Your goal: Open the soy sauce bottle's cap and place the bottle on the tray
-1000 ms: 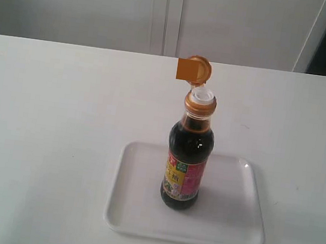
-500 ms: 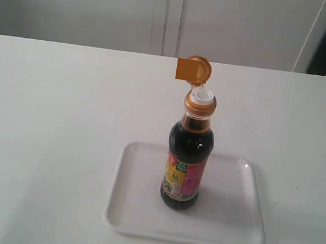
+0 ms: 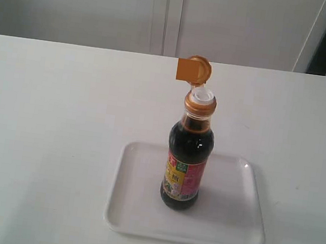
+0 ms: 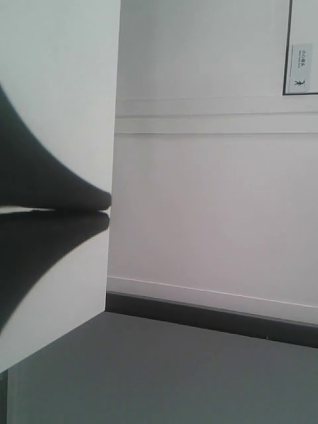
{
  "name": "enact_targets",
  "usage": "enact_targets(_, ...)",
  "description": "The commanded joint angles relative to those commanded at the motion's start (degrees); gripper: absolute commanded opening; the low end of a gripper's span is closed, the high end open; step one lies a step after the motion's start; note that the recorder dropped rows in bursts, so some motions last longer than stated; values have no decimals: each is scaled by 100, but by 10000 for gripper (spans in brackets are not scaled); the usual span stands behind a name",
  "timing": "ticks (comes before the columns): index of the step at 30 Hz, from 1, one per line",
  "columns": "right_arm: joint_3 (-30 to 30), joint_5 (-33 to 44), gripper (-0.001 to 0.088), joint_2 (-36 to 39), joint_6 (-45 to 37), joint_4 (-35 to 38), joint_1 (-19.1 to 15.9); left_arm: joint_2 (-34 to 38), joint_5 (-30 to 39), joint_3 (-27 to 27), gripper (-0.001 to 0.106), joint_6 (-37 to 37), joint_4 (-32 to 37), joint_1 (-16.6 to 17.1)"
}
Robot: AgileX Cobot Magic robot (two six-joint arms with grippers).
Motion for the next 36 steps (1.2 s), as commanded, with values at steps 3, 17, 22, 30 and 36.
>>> enact_targets(3, 0, 0, 0, 0, 0, 0, 0, 0, 0, 10, 0, 0, -1, 0)
enact_targets(17, 0, 0, 0, 0, 0, 0, 0, -1399, 136, 1040, 0, 970, -683, 4)
enact_targets(22, 0, 0, 0, 0, 0, 0, 0, -1668, 124, 1551, 0, 1035, -772, 4)
enact_targets(30, 0, 0, 0, 0, 0, 0, 0, -1735, -362, 2188, 0, 1035, -1006, 4)
enact_targets(36, 0, 11, 0, 0, 0, 0, 0, -1735, -199, 2188, 0, 1057, -1029, 4)
